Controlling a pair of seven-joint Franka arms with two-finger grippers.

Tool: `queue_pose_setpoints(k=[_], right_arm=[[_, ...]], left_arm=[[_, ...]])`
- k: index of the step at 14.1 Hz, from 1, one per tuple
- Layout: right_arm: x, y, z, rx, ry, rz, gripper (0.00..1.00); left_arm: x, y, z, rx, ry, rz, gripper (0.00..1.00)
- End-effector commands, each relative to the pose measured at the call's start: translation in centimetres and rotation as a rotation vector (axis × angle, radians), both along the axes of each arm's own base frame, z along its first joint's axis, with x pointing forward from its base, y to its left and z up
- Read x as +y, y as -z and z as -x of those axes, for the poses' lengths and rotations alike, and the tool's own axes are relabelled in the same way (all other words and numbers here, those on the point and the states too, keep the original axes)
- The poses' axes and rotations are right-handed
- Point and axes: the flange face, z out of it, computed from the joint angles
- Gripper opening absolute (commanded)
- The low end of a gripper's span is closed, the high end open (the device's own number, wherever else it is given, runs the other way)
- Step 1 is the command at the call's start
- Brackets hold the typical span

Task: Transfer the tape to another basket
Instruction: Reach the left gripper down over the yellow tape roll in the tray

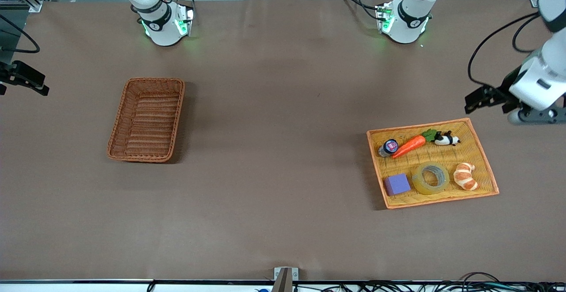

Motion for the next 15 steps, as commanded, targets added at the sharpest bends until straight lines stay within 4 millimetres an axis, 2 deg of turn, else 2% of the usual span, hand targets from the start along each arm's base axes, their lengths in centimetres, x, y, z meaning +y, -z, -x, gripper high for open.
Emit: queue_pose_setpoints(k=[1, 2, 7, 9, 11, 15], right_arm=[[-0.2, -0.5, 0.2, -0.011, 0.000, -0.019, 1.00], [-0.1, -0.4, 0.1, -0.009, -0.002, -0.019, 1.00], [-0.4, -0.3, 0.1, -0.008, 0.005, -0.019, 1.00], [-0.4, -0.3, 0.2, -0.005, 0.009, -0.021, 1.00], [-0.3, -0.2, 0.2, 0.001, 0.009, -0.022, 1.00], [-0.4, -0.3, 0.2, -0.005, 0.011, -0.021, 1.00]], left_arm=[[-0.1, 4.5, -2.1, 0.022, 0.008, 0.015, 1.00], [-0.1, 5.9, -2.5, 0.004, 0.007, 0.017, 1.00], [0.2, 17.2, -4.5, 0.041, 0.015, 0.003, 1.00], [0.9, 20.7, -5.0, 0.019, 0.003, 0.005, 1.00], [2.7, 23.2, -5.7, -0.027, -0.026, 0.008, 1.00], [3.9, 28.3, -6.8, -0.077, -0.030, -0.006, 1.00]])
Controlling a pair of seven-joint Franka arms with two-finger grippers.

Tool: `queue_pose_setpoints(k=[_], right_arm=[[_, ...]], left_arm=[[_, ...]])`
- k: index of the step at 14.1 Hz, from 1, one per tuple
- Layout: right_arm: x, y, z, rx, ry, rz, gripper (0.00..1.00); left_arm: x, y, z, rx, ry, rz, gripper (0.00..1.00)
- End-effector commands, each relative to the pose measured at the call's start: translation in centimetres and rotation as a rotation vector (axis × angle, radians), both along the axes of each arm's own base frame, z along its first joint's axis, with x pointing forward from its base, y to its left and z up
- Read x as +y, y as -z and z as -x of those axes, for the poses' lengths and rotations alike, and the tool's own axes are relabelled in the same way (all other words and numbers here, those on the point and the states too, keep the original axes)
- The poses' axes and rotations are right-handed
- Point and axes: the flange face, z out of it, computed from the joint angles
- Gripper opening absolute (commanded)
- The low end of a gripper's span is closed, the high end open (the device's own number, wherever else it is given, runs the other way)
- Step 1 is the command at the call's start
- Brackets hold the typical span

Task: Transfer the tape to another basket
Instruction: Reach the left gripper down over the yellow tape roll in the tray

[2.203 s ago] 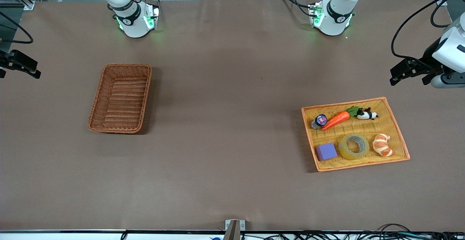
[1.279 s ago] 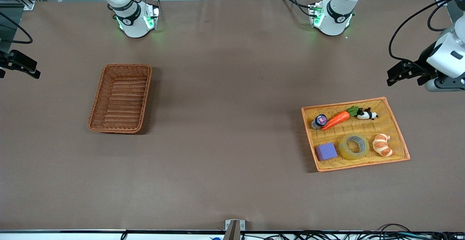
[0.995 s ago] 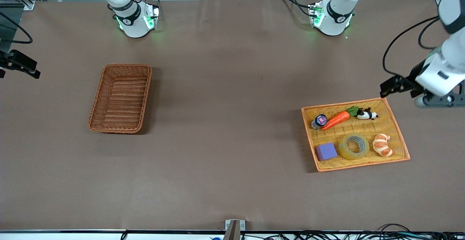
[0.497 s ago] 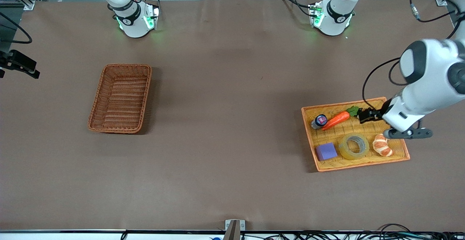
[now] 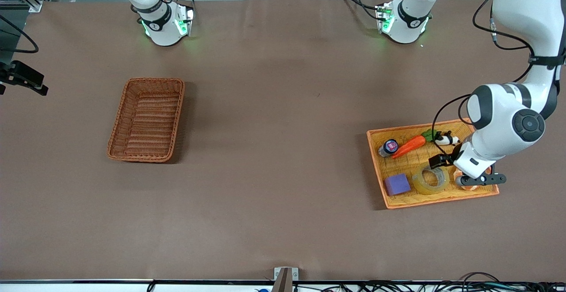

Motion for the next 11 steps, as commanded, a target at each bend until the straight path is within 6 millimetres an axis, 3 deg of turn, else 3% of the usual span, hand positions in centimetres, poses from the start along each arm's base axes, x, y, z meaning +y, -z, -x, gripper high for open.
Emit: queue_pose_setpoints(k=[1, 6, 7, 8, 10, 11], right_arm=[[-0.1, -0.3, 0.1, -0.008, 0.006, -0.021, 1.00], [0.0, -0.3, 0.1, -0.007, 0.008, -0.021, 1.00], [0.0, -0.3, 0.1, -0.007, 0.008, -0.021, 1.00], [0.0, -0.3, 0.1, -0.007, 0.008, -0.021, 1.00], [0.0, -0.3, 0.1, -0.008, 0.006, -0.021, 1.00], [0.0, -0.3, 0.1, -0.007, 0.006, -0.021, 1.00]], left_arm=[[0.9, 2.7, -0.6, -0.046, 0.011, -0.018, 1.00], [0.3, 6.5, -0.9, -0.072, 0.006, -0.013, 1.00], [0.4, 6.8, -0.9, -0.071, 0.004, -0.013, 0.96], [0.5, 7.1, -0.8, -0.068, 0.003, -0.013, 0.77], [0.4, 7.1, -0.9, -0.068, 0.003, -0.013, 0.27], [0.5, 6.9, -1.0, -0.072, 0.003, -0.013, 0.13]])
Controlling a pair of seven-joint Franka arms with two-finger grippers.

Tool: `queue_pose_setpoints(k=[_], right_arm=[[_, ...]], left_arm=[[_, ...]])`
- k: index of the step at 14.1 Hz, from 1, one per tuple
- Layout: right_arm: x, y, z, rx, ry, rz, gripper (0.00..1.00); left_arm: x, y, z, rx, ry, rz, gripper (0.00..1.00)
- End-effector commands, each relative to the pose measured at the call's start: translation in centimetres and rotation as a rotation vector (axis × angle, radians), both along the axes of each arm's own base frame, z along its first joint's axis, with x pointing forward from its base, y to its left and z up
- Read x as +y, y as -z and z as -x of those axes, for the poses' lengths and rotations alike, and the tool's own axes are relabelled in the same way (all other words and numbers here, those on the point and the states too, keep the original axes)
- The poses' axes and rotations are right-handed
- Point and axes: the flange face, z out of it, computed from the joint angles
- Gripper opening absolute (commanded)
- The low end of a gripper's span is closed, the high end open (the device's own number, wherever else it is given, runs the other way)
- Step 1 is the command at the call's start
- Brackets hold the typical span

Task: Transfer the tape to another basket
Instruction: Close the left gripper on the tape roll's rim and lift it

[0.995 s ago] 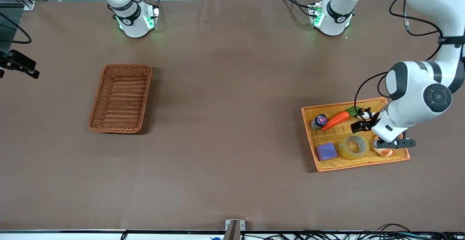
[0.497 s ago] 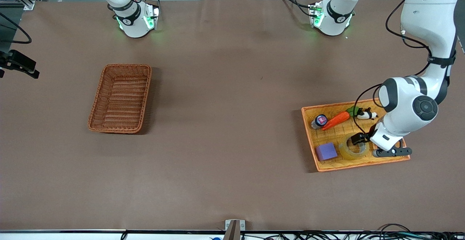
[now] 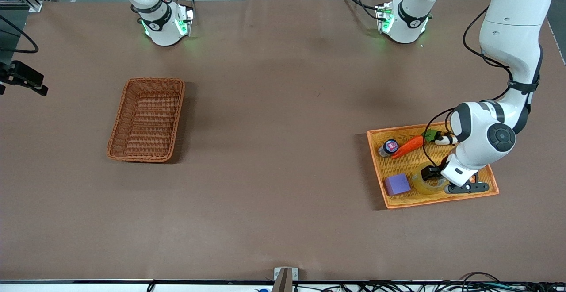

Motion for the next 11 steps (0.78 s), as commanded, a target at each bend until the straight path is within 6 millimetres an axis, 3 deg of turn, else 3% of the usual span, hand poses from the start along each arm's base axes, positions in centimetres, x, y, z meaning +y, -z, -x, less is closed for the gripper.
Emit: queue_pose_setpoints(k=[1, 5, 7, 8, 11], right_arm=[[0.0, -0.3, 0.1, -0.006, 0.006, -0.021, 1.00], [0.0, -0.3, 0.1, -0.008, 0.006, -0.021, 1.00], [0.0, -0.3, 0.1, -0.008, 0.006, -0.021, 1.00], [0.0, -0.3, 0.1, -0.008, 0.004, -0.021, 1.00], [0.0, -0.3, 0.1, -0.008, 0.006, -0.021, 1.00]], left_arm=[[0.0, -0.9, -0.4, -0.023, 0.009, -0.013, 0.04], [0.4, -3.0, -1.5, -0.066, 0.015, -0.017, 0.00], [0.5, -5.4, -2.0, -0.104, 0.015, -0.018, 0.00], [0.5, -7.0, -2.3, -0.125, 0.011, -0.019, 0.00], [-0.1, -14.2, -2.1, -0.158, 0.020, -0.023, 0.00]])
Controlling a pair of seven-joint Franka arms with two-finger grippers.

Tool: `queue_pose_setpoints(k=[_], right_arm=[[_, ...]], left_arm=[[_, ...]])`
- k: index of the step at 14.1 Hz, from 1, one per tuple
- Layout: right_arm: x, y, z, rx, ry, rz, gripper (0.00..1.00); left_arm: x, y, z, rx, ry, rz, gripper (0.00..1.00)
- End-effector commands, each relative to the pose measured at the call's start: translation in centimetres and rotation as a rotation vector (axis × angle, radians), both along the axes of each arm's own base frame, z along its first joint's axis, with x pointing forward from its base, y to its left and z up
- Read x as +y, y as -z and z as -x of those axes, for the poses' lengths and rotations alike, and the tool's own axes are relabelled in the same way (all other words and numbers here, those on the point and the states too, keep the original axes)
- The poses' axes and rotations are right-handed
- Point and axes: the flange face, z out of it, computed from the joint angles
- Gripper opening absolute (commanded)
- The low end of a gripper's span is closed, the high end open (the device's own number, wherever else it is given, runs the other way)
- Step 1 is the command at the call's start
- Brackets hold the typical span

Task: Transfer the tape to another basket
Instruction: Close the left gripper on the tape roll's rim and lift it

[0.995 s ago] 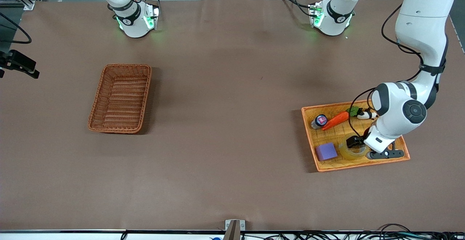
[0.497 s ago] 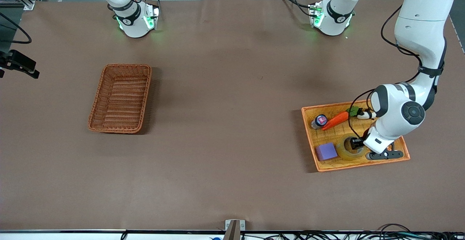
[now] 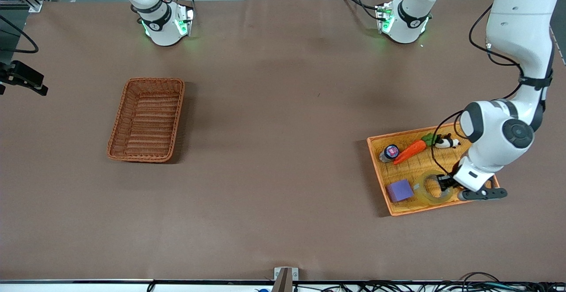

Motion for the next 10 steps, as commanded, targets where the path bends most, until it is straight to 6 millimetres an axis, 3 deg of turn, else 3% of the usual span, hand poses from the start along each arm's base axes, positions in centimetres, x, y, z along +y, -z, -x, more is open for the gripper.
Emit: queue_pose_setpoints(k=[1, 3, 6, 8, 10], right_arm=[[0.0, -0.3, 0.1, -0.007, 0.006, -0.021, 1.00], [-0.2, -0.3, 0.1, -0.009, 0.010, -0.021, 1.00], [0.0, -0.3, 0.1, -0.004, -0.005, -0.021, 1.00], [-0.1, 0.6, -0.2, 0.019, -0.015, -0.021, 1.00], [-0.1, 0.6, -0.3, 0.019, -0.017, -0.021, 1.00]], left_arm=[[-0.8, -8.0, 0.8, 0.001, 0.024, -0.020, 0.00], [-3.2, -11.6, 1.0, 0.034, 0.057, -0.011, 0.00], [-10.6, -15.6, 2.5, 0.050, 0.161, 0.022, 0.00], [-15.7, -16.1, 3.5, 0.080, 0.190, 0.054, 0.00], [-22.5, -15.6, 5.5, 0.105, 0.179, 0.100, 0.00]])
